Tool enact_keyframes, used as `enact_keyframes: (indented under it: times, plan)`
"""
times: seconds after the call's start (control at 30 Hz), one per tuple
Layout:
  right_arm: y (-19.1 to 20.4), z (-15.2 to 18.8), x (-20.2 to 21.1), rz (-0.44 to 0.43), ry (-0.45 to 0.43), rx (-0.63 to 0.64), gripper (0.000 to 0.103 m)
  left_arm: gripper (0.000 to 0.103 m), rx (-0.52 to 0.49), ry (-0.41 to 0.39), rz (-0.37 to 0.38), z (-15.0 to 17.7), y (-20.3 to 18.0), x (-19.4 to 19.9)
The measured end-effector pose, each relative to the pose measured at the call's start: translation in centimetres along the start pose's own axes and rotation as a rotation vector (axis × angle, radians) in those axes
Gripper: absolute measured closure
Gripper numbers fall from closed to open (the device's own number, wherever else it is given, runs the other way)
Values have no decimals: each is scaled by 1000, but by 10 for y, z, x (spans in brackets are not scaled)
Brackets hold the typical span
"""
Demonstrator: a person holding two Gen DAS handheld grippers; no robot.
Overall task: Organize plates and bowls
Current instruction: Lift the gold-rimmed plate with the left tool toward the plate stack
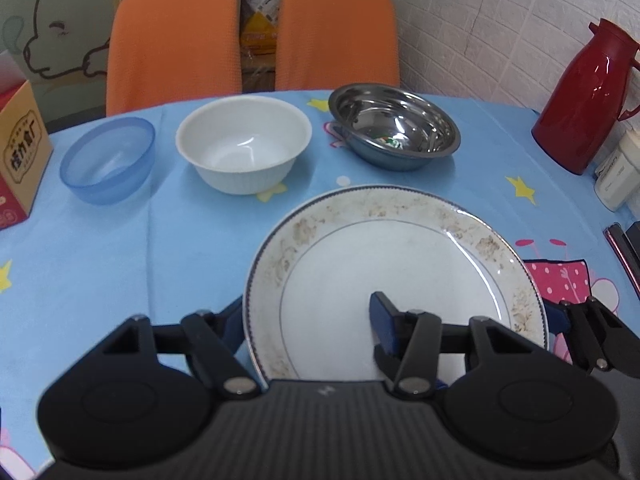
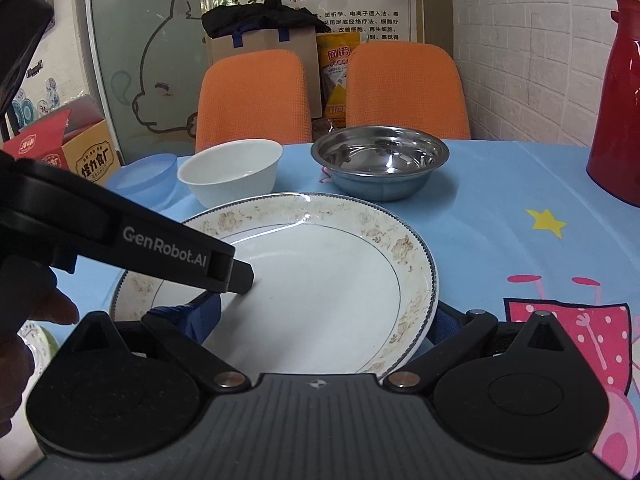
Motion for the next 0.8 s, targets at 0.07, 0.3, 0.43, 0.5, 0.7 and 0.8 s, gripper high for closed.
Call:
enact_keyframes:
  times: [0.07,0.3,0.43,0.5,0.7,0.8]
  plan:
    - [12,-1,11,-13,-14,6,12,52,18,-21,-13,6,8,19]
    - [85,7,52,-123,-48,58,12,52,84,-71,-119,45,61,95]
    - [128,21,68,-204,-29,75,12,52,118,-76,-180,76,92,128]
    - [146,30,77,-229,-20,87,12,52,133,-76,-199,91,103,140]
    - [175,55,88,-257,26,126,12,52,172,-57,-207,128,122,152]
    - [178,64,90,-245,35,146,12,52,206,-52,-174,136,125,148]
Point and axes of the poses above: each gripper's, at about its wrist camera, not at the fingertips, and x roughly against the way its jaws point, y to its left, z to its underside, the point moved 10 cm from there along -x, roughly the way its jaws point, and after that the axes turned 4 degrees about -y, right-handed, at the moved point
